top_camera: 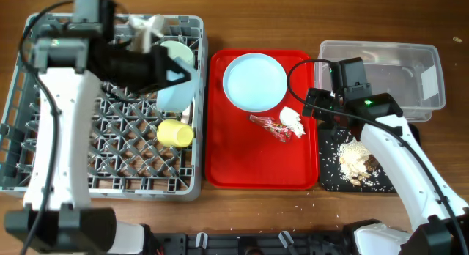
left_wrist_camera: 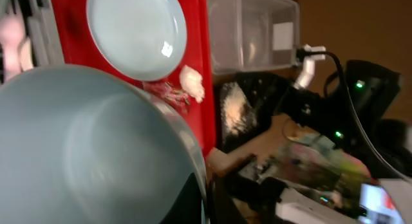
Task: Sort waste into correct bins and load items into the dishwasher rack
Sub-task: 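Carry the blue bowl to the rack and set it beside the green bowl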
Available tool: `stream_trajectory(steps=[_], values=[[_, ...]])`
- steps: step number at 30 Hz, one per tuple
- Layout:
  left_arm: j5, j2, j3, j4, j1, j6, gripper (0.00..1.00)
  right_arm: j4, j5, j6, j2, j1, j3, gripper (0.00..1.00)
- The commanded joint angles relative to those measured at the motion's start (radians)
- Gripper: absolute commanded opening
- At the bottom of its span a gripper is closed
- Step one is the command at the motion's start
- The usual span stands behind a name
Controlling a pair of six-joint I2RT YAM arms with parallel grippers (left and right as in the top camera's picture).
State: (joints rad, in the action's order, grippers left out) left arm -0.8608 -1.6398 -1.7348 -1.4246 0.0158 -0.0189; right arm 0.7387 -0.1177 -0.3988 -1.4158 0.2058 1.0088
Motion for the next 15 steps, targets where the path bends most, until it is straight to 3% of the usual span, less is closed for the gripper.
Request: stream_trajectory(steps=[1,3,7,15], values=[[-0.320,-0.053,0.105,-0.025,0.114,-0.265,0.04,-0.002,-0.021,0.006,-0.005,-0.002,0.013,1.00],[-0.409,-0.100,0.183,0.003,0.161,-0.319,0.04,-0.002,-0.021,0.006,-0.005,-0.002,0.013,1.00],[-0.602,-0.208,0.287,0.138,0.189,-0.318,0.04,-0.002,-0.021,0.006,-0.005,-0.002,0.013,1.00],[-0.610,-0.366,0.310,0.207,0.195,-0.318,0.04,-0.002,-0.021,0.006,-0.005,-0.002,0.013,1.00]])
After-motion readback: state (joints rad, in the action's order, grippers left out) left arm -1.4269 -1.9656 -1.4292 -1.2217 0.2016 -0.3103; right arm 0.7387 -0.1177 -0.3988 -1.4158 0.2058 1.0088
